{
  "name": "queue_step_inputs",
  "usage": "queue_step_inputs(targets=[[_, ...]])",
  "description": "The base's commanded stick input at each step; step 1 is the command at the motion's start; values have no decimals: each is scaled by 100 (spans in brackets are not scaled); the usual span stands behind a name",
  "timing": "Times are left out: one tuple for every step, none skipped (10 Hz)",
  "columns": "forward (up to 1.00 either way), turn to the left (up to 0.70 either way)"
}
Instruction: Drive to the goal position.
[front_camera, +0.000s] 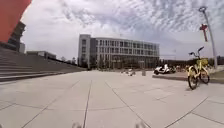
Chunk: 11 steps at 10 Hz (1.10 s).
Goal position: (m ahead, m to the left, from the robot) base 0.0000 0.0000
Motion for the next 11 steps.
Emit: queue_step_inputs(targets=[[0, 0], [0, 0], [0, 0], [0, 0], [0, 0], [-25, 0], [-70, 0], [-70, 0], [-70, 0], [-70, 0], [-70, 0]])
